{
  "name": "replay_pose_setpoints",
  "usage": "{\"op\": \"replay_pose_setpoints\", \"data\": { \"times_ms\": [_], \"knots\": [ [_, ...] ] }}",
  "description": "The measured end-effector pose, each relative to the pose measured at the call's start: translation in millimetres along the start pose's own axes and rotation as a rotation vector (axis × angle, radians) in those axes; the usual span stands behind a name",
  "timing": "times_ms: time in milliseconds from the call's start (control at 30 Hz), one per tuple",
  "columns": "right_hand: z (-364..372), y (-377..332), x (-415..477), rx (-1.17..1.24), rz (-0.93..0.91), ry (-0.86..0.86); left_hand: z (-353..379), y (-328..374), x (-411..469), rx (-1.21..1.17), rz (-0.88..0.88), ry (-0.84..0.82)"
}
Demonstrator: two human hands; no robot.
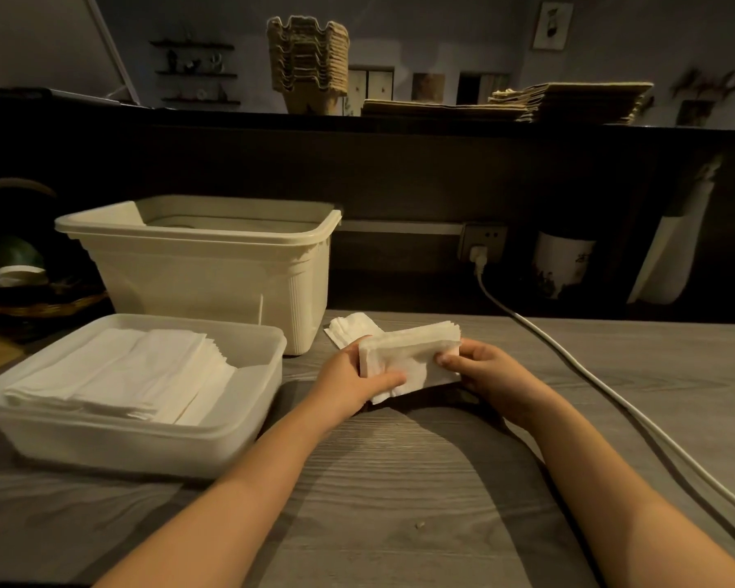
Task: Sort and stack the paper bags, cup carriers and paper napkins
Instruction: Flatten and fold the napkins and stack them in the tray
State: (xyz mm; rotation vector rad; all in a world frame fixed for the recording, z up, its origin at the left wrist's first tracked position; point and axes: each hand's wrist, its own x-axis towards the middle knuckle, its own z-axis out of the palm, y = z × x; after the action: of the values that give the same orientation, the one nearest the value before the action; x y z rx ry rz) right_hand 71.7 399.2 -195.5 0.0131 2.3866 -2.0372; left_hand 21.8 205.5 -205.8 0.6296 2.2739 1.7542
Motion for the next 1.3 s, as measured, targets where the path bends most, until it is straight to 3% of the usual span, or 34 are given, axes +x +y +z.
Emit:
{"op": "replay_pose_setpoints", "data": {
  "times_ms": [400, 533, 733, 933, 1167, 1300],
  "knots": [
    [26.7, -28.7, -10.9, 0.55, 0.005, 0.048, -15.4, 64.8, -32.8, -0.022, 0.048, 0.092],
    [47.8, -48.1, -10.0, 0.56, 0.047, 0.034, -44.1, 73.1, -52.7, -0.058, -0.003, 0.126],
    [84.4, -82.2, 8.9, 0.399, 0.073, 0.005, -96.2, 74.2, -75.0, -0.083, -0.057, 0.153],
    [130.8, -99.1, 34.1, 0.203, 0.153, -0.055, -136.3, 61.3, -99.3, 0.473, -0.113, 0.18],
    [172.5, -98.1, 53.4, -0.542, 0.013, -0.079, -160.6, 48.5, -109.9, 0.719, -0.214, 0.08],
    [180.3, -94.3, 59.1, -0.759, -0.026, -0.178, -160.4, 45.1, -106.0, 0.79, -0.247, 0.014]
  ]
}}
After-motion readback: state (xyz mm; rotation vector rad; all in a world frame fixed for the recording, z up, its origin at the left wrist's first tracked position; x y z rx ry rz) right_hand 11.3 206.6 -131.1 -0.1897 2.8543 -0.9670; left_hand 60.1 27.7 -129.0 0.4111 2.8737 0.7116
